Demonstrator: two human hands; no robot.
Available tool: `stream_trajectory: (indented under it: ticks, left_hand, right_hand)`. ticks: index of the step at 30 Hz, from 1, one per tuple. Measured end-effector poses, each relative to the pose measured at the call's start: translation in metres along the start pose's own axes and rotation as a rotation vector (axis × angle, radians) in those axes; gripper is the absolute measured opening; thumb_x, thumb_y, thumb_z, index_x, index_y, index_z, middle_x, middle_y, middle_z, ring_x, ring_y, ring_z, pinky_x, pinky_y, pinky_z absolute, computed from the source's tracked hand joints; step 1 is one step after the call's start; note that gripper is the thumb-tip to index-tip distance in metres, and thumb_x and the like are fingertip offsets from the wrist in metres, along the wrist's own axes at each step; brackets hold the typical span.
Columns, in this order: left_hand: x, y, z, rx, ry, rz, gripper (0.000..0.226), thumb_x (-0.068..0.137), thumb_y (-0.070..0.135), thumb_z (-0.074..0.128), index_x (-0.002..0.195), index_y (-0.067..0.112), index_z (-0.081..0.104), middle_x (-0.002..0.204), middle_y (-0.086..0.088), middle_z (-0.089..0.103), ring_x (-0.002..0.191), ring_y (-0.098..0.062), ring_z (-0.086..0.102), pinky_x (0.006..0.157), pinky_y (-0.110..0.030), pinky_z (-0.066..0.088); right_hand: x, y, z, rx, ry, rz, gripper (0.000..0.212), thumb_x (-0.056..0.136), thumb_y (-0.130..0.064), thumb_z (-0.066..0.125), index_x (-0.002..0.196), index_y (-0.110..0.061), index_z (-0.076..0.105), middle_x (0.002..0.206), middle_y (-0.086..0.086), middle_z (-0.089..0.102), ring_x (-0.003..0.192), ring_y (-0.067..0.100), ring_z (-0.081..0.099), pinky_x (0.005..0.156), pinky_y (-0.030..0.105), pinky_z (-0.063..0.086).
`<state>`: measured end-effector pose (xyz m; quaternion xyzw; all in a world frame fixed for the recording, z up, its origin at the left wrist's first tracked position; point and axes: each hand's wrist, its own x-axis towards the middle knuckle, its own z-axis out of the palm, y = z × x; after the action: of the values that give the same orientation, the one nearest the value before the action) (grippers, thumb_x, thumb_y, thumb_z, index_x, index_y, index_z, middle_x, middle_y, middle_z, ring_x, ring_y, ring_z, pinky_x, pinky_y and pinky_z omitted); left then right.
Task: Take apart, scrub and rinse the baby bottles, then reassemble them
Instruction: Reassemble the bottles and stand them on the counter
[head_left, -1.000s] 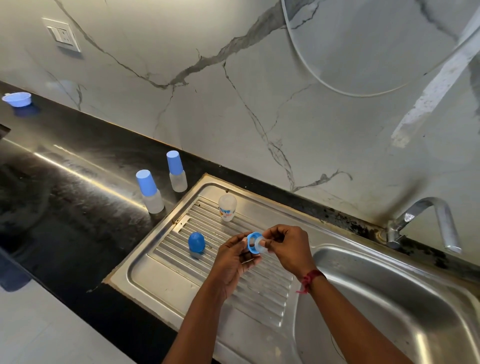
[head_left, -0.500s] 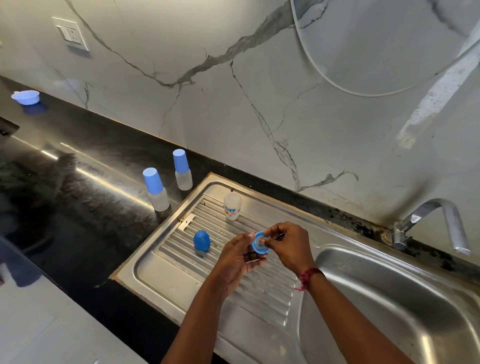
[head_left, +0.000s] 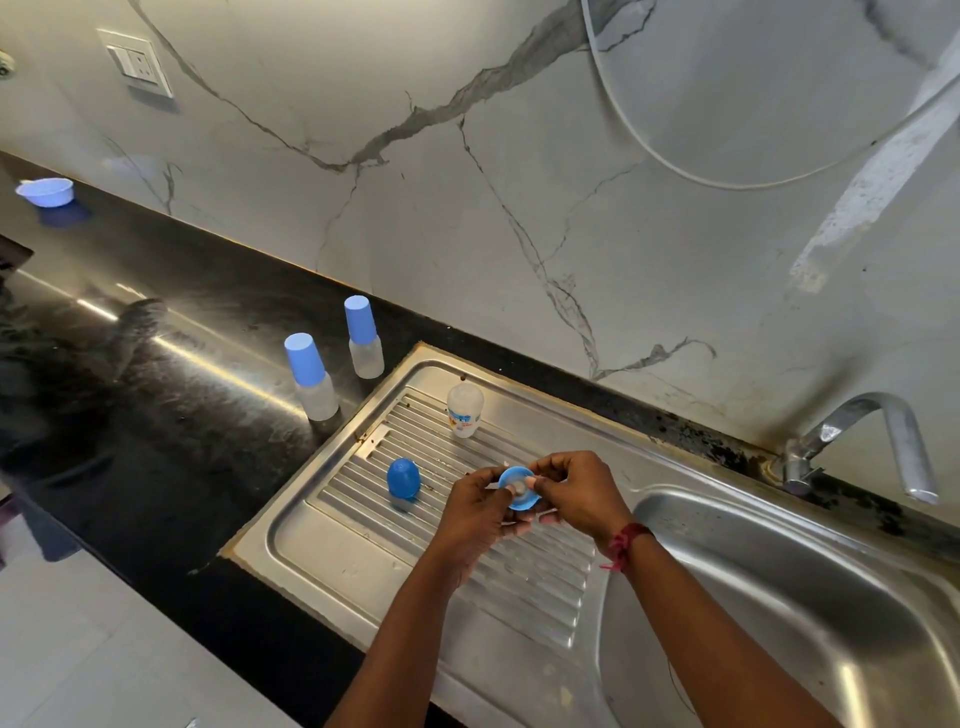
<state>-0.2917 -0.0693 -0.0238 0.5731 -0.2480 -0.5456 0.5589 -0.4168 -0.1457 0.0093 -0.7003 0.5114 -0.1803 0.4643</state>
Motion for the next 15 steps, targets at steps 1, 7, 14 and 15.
stream_trajectory:
  ticks: [1,7,14,15]
  left_hand:
    - [0.0,0.0,0.001,0.025,0.011,0.005,0.013,0.097,0.019,0.063,0.11,0.02,0.063,0.103,-0.007,0.073,0.087,-0.02,0.075,0.069,-0.028,0.059]
    - [0.003,-0.007,0.003,0.138,0.064,0.024,0.011,0.097,0.02,0.064,0.107,0.022,0.063,0.105,-0.007,0.072,0.087,-0.019,0.075,0.069,-0.029,0.06]
    - [0.006,-0.013,0.011,0.263,0.085,0.039,0.012,0.097,0.017,0.062,0.1,0.029,0.061,0.106,-0.007,0.072,0.088,-0.021,0.074,0.074,-0.035,0.063]
    - [0.006,-0.013,0.013,0.263,0.084,0.043,0.012,0.098,0.017,0.061,0.101,0.029,0.061,0.104,-0.006,0.072,0.085,-0.019,0.075,0.073,-0.034,0.063]
  right_hand:
    - [0.0,0.0,0.001,-0.006,-0.005,0.004,0.02,0.09,-0.011,0.07,0.11,-0.006,0.07,0.099,0.013,0.073,0.08,0.02,0.074,0.069,0.031,0.062]
    - [0.0,0.006,0.005,-0.087,-0.061,-0.059,0.025,0.093,-0.01,0.066,0.118,-0.007,0.069,0.106,0.011,0.073,0.089,0.019,0.073,0.08,0.032,0.061]
    - [0.0,0.012,0.007,-0.259,0.035,-0.134,0.02,0.093,-0.007,0.063,0.11,-0.006,0.073,0.101,0.01,0.073,0.087,0.015,0.067,0.073,0.008,0.048]
    - [-0.001,0.013,0.007,-0.269,0.049,-0.139,0.019,0.093,-0.007,0.062,0.109,-0.006,0.073,0.1,0.01,0.073,0.086,0.015,0.066,0.069,0.005,0.045]
